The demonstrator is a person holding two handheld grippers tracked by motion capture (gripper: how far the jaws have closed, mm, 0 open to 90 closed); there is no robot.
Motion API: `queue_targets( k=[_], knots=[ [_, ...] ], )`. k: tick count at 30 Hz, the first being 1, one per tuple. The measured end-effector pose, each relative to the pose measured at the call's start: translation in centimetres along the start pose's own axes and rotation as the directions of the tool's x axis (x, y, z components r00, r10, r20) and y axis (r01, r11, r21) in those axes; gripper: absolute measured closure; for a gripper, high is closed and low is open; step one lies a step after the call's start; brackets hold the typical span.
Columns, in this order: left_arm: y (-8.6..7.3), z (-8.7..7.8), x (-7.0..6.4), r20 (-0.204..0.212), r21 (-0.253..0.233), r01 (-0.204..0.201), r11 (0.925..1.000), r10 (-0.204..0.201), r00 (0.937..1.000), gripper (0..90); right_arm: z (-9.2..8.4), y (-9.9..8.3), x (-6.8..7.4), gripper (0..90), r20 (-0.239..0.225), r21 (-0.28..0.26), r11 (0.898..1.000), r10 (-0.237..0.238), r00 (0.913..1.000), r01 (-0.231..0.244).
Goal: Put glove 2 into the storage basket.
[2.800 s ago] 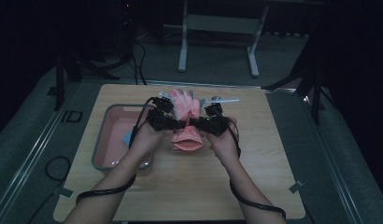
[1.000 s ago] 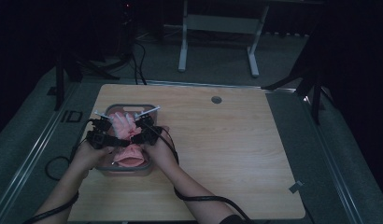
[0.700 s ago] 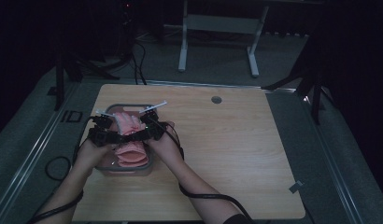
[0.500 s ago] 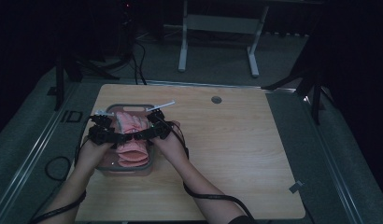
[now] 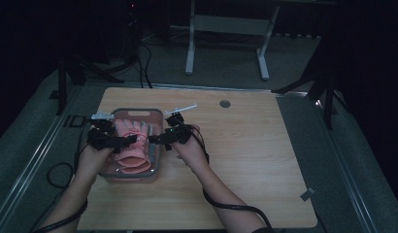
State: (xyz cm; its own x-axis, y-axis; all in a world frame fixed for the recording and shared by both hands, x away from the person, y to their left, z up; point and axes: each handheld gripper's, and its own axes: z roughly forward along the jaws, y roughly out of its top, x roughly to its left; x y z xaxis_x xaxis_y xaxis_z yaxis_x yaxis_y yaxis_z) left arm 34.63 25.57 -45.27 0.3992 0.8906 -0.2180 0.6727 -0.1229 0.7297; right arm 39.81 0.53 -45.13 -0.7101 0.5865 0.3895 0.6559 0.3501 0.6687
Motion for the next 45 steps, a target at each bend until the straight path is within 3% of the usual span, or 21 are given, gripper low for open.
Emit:
queue_targets(
  k=[5,9,11,12,14,15,16,18,21,24,25,26,33,36,37,38,42,45],
  knots=[
    [0.1,-0.5,-1.5,0.016,-0.024,-0.034,0.9992,0.034,0.9993,2.4,-0.7,-0.4,-0.3,18.8,-0.019,-0.009,1.0,-0.005,0.9998,0.005],
    [0.1,-0.5,-4.0,0.098,-0.056,-0.055,0.9969,0.06,0.9933,2.4,-1.3,-1.2,-0.5,18.2,-0.03,-0.007,1.0,-0.02,0.9993,0.02],
    [-0.1,-0.4,-5.3,0.122,-0.062,-0.083,0.9946,0.09,0.9884,2.4,-1.6,-1.7,-0.7,18.1,-0.029,-0.005,1.0,-0.03,0.9991,0.03],
    [-0.1,-0.4,-5.3,0.122,-0.062,-0.083,0.9946,0.09,0.9884,2.4,-1.6,-1.7,-0.7,18.1,-0.029,-0.005,1.0,-0.03,0.9991,0.03],
    [-0.3,-0.1,-6.5,0.151,-0.063,-0.101,0.9928,0.11,0.9825,2.4,-1.9,-2.1,-0.9,18.1,-0.027,-0.004,0.999,-0.033,0.9991,0.033],
    [-0.4,0.2,-7.2,0.182,-0.063,-0.107,0.9922,0.117,0.9763,2.4,-2.3,-2.5,-1.2,18.1,-0.022,-0.006,1.0,-0.029,0.9993,0.029],
    [-0.4,0.2,-7.2,0.182,-0.063,-0.107,0.9922,0.117,0.9763,2.4,-2.3,-2.5,-1.2,18.1,-0.022,-0.006,1.0,-0.029,0.9993,0.029],
    [-0.5,0.5,-8.7,0.209,-0.064,-0.138,0.9884,0.148,0.9667,2.4,-2.8,-3.0,-1.7,18.1,-0.011,-0.008,0.999,-0.033,0.9994,0.032],
    [-0.6,0.6,-9.3,0.222,-0.065,-0.152,0.9863,0.163,0.9613,2.4,-3.1,-3.4,-2.2,18.1,-0.004,-0.008,0.999,-0.032,0.9995,0.032],
    [-1.1,1.4,-11.7,0.271,-0.075,-0.186,0.9797,0.199,0.9417,2.4,-3.9,-4.3,-3.0,18.1,0.003,-0.01,0.999,-0.038,0.9993,0.038],
    [-1.1,1.4,-11.7,0.271,-0.075,-0.186,0.9797,0.199,0.9417,2.4,-3.9,-4.3,-3.0,18.1,0.003,-0.01,0.999,-0.038,0.9993,0.038],
    [-1.3,1.7,-12.6,0.286,-0.078,-0.203,0.976,0.217,0.9332,2.4,-4.1,-4.5,-3.1,18.1,0.007,-0.008,0.999,-0.044,0.999,0.045],
    [-2.3,3.0,-15.3,0.338,-0.076,-0.255,0.9639,0.266,0.9029,2.5,-5.4,-6.9,-4.4,17.4,0.015,-0.002,0.995,-0.104,0.9945,0.104],
    [-2.9,3.7,-16.3,0.37,-0.081,-0.276,0.9578,0.286,0.8841,2.4,-5.8,-8.0,-5.1,17.3,0.012,-0.012,0.993,-0.12,0.9926,0.121],
    [-2.9,3.7,-16.3,0.37,-0.081,-0.276,0.9578,0.286,0.8841,2.4,-5.8,-8.0,-5.1,17.3,0.012,-0.012,0.993,-0.12,0.9926,0.121],
    [-3.4,4.1,-17.0,0.378,-0.081,-0.297,0.9515,0.305,0.8742,2.4,-5.9,-8.3,-5.3,17.3,0.011,-0.014,0.992,-0.124,0.9922,0.124],
    [-4.0,4.8,-18.0,0.384,-0.082,-0.326,0.9418,0.332,0.8618,2.4,-6.7,-9.9,-6.5,16.5,0.022,-0.021,0.992,-0.126,0.9918,0.126],
    [-4.6,5.5,-18.5,0.404,-0.085,-0.329,0.9404,0.335,0.8515,2.4,-7.0,-10.7,-7.1,15.1,0.026,-0.022,0.992,-0.121,0.9924,0.121]
  ],
)
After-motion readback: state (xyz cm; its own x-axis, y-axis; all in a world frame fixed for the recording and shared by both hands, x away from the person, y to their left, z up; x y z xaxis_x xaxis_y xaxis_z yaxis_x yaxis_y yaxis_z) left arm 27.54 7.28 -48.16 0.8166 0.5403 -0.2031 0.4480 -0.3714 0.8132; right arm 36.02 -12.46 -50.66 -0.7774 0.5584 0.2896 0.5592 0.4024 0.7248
